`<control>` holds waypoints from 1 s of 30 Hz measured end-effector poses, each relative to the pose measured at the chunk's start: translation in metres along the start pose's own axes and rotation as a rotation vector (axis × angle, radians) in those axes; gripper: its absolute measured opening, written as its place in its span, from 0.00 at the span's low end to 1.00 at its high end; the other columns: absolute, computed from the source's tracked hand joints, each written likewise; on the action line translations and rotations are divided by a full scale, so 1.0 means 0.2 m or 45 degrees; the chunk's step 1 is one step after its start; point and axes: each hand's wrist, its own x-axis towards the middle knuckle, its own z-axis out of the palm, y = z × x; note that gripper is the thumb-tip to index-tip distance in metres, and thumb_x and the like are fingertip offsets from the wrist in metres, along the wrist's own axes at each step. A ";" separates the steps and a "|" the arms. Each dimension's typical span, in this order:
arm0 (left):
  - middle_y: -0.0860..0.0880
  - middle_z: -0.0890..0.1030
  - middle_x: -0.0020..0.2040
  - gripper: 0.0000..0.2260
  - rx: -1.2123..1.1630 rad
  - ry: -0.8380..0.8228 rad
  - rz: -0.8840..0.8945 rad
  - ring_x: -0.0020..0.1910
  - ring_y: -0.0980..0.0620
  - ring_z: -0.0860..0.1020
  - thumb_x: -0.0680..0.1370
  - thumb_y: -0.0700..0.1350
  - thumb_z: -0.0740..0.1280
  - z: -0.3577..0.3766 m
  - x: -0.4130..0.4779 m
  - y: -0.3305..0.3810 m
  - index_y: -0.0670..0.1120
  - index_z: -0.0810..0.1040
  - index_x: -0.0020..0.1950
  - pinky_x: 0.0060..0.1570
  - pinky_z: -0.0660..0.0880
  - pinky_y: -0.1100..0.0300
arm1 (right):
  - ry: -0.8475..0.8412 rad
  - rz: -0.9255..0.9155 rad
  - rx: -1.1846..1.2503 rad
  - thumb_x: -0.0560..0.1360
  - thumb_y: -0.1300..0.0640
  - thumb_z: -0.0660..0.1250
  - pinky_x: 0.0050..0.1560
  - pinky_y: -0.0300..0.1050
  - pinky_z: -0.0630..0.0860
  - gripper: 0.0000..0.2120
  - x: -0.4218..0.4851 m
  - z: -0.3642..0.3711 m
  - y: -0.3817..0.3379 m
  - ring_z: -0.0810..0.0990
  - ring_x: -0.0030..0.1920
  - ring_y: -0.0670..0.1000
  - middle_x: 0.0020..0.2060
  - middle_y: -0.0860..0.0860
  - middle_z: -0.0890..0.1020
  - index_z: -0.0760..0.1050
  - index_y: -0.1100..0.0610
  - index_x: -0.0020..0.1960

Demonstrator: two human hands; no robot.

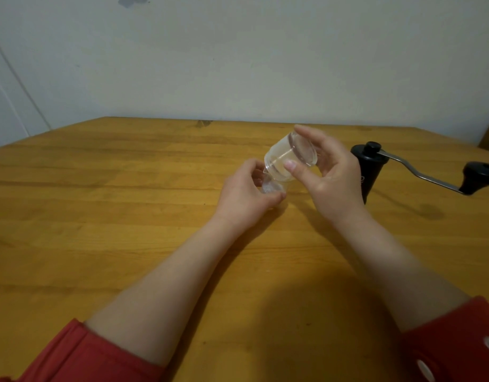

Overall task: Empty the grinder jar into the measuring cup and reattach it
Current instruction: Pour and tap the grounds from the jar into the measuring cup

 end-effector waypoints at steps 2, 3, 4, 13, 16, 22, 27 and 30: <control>0.49 0.83 0.53 0.22 0.015 -0.001 0.000 0.53 0.52 0.81 0.66 0.44 0.79 0.00 0.00 0.00 0.49 0.76 0.57 0.57 0.77 0.51 | 0.019 0.045 -0.004 0.71 0.59 0.75 0.60 0.44 0.77 0.21 0.01 0.00 0.00 0.80 0.59 0.50 0.58 0.54 0.81 0.76 0.50 0.62; 0.50 0.83 0.53 0.21 0.024 -0.002 0.000 0.53 0.53 0.81 0.66 0.45 0.79 0.00 0.00 0.00 0.49 0.76 0.57 0.57 0.77 0.52 | 0.043 0.064 -0.019 0.71 0.57 0.76 0.58 0.41 0.77 0.20 0.01 0.01 -0.01 0.81 0.58 0.49 0.57 0.54 0.81 0.77 0.50 0.61; 0.50 0.83 0.52 0.21 0.025 -0.005 0.000 0.53 0.53 0.81 0.66 0.45 0.79 0.00 0.00 0.01 0.49 0.76 0.56 0.57 0.77 0.52 | 0.067 0.093 -0.034 0.71 0.55 0.77 0.56 0.37 0.76 0.20 0.02 0.01 -0.01 0.81 0.56 0.47 0.56 0.53 0.82 0.77 0.49 0.61; 0.51 0.84 0.50 0.21 0.049 -0.072 -0.014 0.50 0.53 0.82 0.65 0.45 0.79 0.02 0.00 -0.01 0.49 0.77 0.55 0.54 0.78 0.55 | 0.166 0.500 0.044 0.68 0.40 0.75 0.56 0.49 0.81 0.24 0.04 0.00 0.02 0.83 0.52 0.47 0.51 0.53 0.84 0.81 0.53 0.58; 0.51 0.84 0.50 0.21 0.034 -0.076 -0.022 0.50 0.54 0.82 0.65 0.45 0.79 0.02 0.00 0.00 0.49 0.77 0.55 0.54 0.78 0.55 | 0.208 0.539 0.037 0.67 0.38 0.75 0.56 0.56 0.81 0.25 0.05 0.00 0.01 0.84 0.52 0.51 0.50 0.52 0.85 0.81 0.53 0.57; 0.51 0.83 0.50 0.22 0.046 -0.089 -0.044 0.50 0.53 0.82 0.65 0.46 0.79 0.01 0.00 0.00 0.49 0.77 0.56 0.56 0.78 0.52 | 0.219 0.441 -0.090 0.68 0.39 0.75 0.45 0.32 0.76 0.24 0.04 0.01 -0.02 0.80 0.45 0.38 0.49 0.48 0.84 0.82 0.53 0.57; 0.51 0.84 0.50 0.22 0.047 -0.104 -0.056 0.50 0.53 0.82 0.65 0.47 0.79 0.01 0.00 0.00 0.49 0.77 0.56 0.57 0.78 0.50 | 0.194 0.320 -0.225 0.68 0.42 0.76 0.44 0.29 0.73 0.23 0.03 0.01 -0.04 0.79 0.45 0.40 0.52 0.49 0.82 0.81 0.52 0.59; 0.51 0.84 0.50 0.22 0.048 -0.113 -0.062 0.50 0.52 0.82 0.66 0.46 0.79 0.01 0.00 0.00 0.48 0.76 0.56 0.57 0.78 0.50 | 0.186 0.287 -0.239 0.69 0.42 0.76 0.45 0.28 0.73 0.23 0.03 0.01 -0.04 0.79 0.46 0.40 0.53 0.49 0.81 0.81 0.52 0.59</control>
